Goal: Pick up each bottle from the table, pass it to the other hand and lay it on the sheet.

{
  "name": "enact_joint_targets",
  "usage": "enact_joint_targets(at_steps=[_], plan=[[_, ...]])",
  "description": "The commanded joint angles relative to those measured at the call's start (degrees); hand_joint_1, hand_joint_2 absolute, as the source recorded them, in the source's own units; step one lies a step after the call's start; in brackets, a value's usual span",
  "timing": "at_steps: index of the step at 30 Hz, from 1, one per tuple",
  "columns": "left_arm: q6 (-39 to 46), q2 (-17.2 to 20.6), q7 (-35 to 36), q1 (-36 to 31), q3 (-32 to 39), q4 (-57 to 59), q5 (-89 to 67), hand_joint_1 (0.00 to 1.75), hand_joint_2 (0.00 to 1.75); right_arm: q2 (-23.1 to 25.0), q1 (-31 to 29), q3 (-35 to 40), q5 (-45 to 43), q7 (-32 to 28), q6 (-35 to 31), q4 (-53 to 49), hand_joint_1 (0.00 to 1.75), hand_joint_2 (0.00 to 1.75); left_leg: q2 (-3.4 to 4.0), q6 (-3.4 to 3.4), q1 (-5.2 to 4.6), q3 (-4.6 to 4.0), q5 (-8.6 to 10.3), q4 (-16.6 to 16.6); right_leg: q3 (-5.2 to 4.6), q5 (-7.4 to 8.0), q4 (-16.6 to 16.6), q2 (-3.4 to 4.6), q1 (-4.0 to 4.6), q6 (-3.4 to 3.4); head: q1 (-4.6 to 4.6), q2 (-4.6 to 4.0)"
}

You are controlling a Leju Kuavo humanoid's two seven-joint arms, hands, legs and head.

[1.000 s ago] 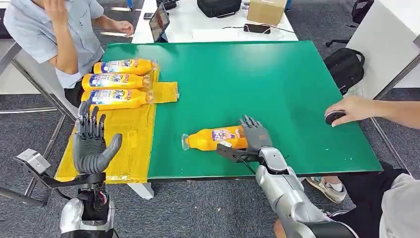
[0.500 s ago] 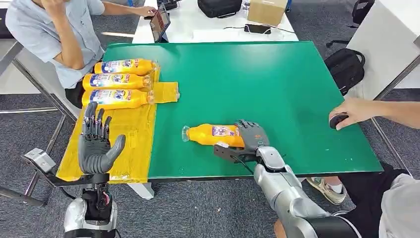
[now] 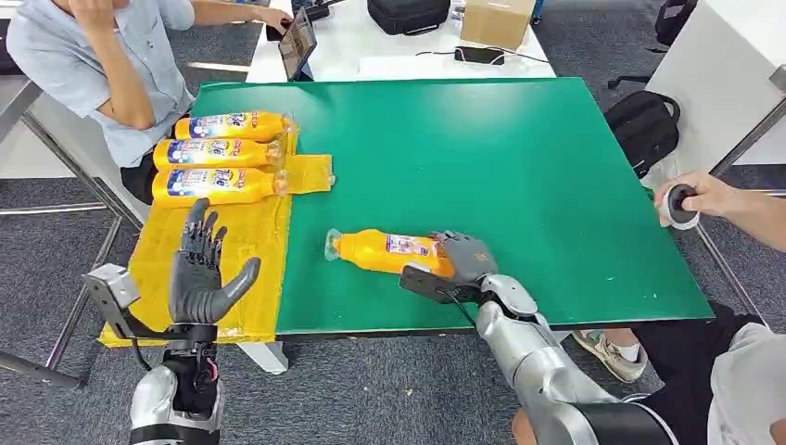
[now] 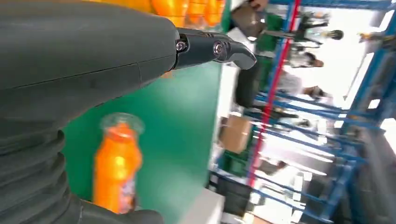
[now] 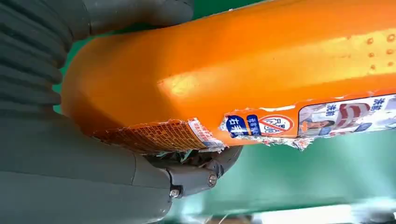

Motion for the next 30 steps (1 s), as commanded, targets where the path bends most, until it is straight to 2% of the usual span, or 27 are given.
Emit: enact_joint_targets(at_steps=[1, 3, 5, 7, 11, 13, 16, 20, 30], plan=[[3.2, -0.6, 0.0, -0.4, -1.3, 8.1, -6.8, 0.0, 1.75, 7.2, 4.4, -10.0, -18.0, -13.2, 1.9, -12.0, 1.75, 1.75, -0.03, -0.05, 0.02, 0.09, 0.02, -0.1, 0.09, 0.0, -0.1, -0.06, 0.03, -0.1, 0.0, 0.0], [2.6, -0.6, 0.2, 0.8, -2.6, 7.1, -7.2, 0.0, 1.75, 8.8, 8.4, -7.4, -24.3, -13.3, 5.5, -23.0, 1.75, 1.75, 0.0, -0.05, 0.02, -0.09, -0.01, 0.0, -0.07, -0.03, 0.0, -0.03, 0.03, -0.08, -0.02, 0.0], [2.7, -0.6, 0.3, 1.1, -2.9, 6.8, -7.1, 0.0, 1.75, 8.9, 9.1, -6.7, -24.8, -12.5, 5.9, -24.7, 1.75, 1.75, -0.03, -0.04, 0.02, -0.13, -0.04, 0.0, -0.08, -0.05, 0.0, -0.04, 0.03, -0.08, -0.02, 0.0], [0.8, -0.1, -0.4, 1.9, -3.8, 6.2, -7.5, 0.0, 1.75, 9.9, 10.8, -7.0, -29.4, -14.9, 6.7, -29.2, 1.75, 1.75, -0.07, -0.03, 0.03, -0.13, -0.04, 0.0, -0.05, -0.07, 0.0, -0.08, 0.04, -0.08, 0.0, 0.0], [-4.0, 2.0, -3.2, 6.5, -7.0, 4.9, -5.1, 0.0, 1.75, 11.3, 19.4, -2.1, -38.6, -15.5, 6.6, -46.7, 1.75, 1.75, -0.07, -0.05, 0.06, -0.13, -0.07, 0.0, -0.06, -0.1, 0.0, -0.11, 0.05, -0.12, 0.02, 0.0], [-6.4, 2.8, -4.6, 8.7, -9.2, 3.6, -5.0, 0.0, 1.75, 11.2, 22.7, 1.0, -41.8, -15.0, 7.2, -51.9, 1.75, 1.75, -0.13, -0.04, 0.0, -0.19, -0.05, -0.1, -0.09, -0.1, 0.0, -0.14, -0.02, -0.1, 0.02, 0.0], [-8.7, 4.5, -5.9, 9.9, -12.6, 2.6, -5.0, 0.0, 1.75, 9.9, 23.0, 7.1, -38.7, -13.7, 9.9, -49.4, 1.75, 1.75, -0.06, -0.04, 0.01, -0.24, -0.08, 0.0, -0.15, -0.07, 0.0, -0.06, -0.02, -0.08, 0.0, 0.0], [-9.2, 5.5, -6.8, 9.3, -15.3, 2.5, -4.9, 0.0, 1.75, 9.4, 21.2, 12.6, -34.8, -14.5, 8.6, -42.5, 1.75, 1.75, 0.08, -0.06, 0.02, -0.34, -0.05, 0.0, -0.31, 0.0, 0.0, 0.07, -0.02, -0.09, 0.0, 0.0], [-5.2, 3.0, -5.6, 7.0, -13.9, 2.5, -1.9, 0.0, 1.75, 10.9, 23.7, 23.3, -31.6, -16.0, 8.4, -40.9, 1.75, 1.75, 0.0, -0.07, 0.06, -0.36, 0.0, -0.1, -0.31, -0.03, 0.0, -0.03, 0.06, -0.06, 0.02, 0.0]])
